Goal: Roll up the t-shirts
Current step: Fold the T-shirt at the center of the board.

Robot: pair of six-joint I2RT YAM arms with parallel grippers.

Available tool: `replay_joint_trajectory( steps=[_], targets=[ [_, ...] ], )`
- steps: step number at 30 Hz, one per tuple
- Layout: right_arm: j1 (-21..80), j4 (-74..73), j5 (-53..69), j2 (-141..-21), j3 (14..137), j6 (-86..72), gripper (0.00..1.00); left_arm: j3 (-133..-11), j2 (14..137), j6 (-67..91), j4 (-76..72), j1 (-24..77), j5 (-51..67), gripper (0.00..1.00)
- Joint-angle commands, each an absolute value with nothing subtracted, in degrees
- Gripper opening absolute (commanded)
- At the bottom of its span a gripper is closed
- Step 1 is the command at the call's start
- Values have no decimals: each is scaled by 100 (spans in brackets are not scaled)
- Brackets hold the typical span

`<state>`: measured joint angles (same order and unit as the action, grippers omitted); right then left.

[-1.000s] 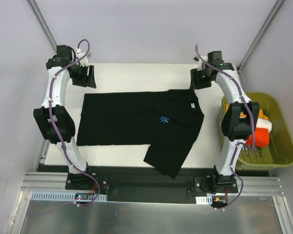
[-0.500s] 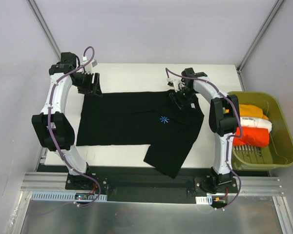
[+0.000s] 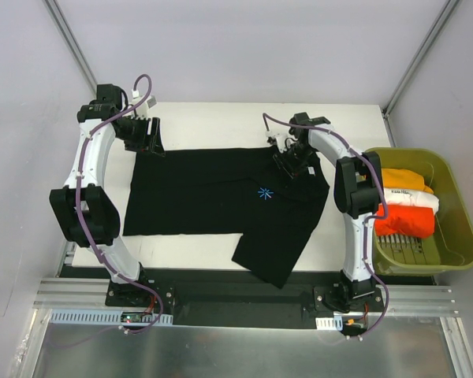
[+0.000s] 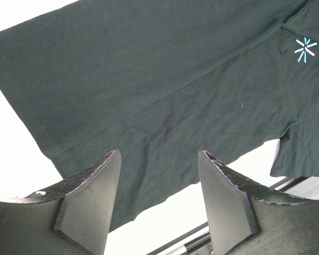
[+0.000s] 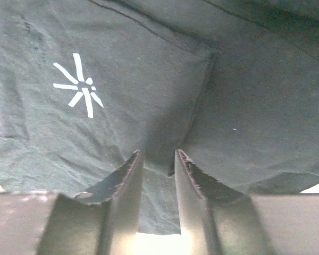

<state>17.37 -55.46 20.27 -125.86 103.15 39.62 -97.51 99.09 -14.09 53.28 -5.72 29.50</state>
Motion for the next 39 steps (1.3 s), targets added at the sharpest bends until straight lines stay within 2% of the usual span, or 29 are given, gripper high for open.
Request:
replay_joint_trajectory(
  steps=[1,4,5,7,15,20,22,23,25,26,28,31,34,39],
  targets=[
    [1846,-5792,2232,-12445,10301,3964,30,-9879,9844,-1398,5388,-589,2936,59],
    [1898,-5809,2206,-12402,10310,3955,17,-9923,9853,-1397,5388,-589,2953,60],
    [1907,-5792,2163,-12367,10301,3955,8,-9932,9844,-1380,5388,-589,2944,60],
    [1934,-5792,2118,-12218,10257,3946,2,-9958,9835,-1380,5388,-589,2979,60],
    [2478,-5792,2057,-11400,9818,3902,1,-10248,9975,-1327,5405,-589,3164,58],
    [3356,-5757,1706,-10987,9169,3999,1,-10275,9993,-1327,5396,-598,3331,57],
    [3846,-5713,1443,-10715,8914,4017,7,-10134,9941,-1397,5362,-598,3401,57],
    [4015,-5695,1172,-10618,8703,4025,23,-10064,9914,-1432,5335,-598,3419,58],
    [4436,-5660,942,-10250,8509,4017,35,-9836,9870,-1511,5230,-598,3471,58],
    [4482,-5608,662,-10126,8456,3930,45,-9800,9870,-1520,5203,-589,3480,58],
    [4378,-5467,545,-9933,8402,3814,48,-9800,10019,-1459,5177,-580,3602,58],
    [3879,-5414,545,-10028,8691,3788,48,-10001,10309,-1240,5186,-510,3892,58],
    [3078,-5397,791,-10466,9409,3639,47,-10186,10511,-1160,5186,-212,4156,60],
    [1901,-5274,756,-11572,10677,3648,46,-10370,10687,-1687,5168,895,4447,65]
  ],
)
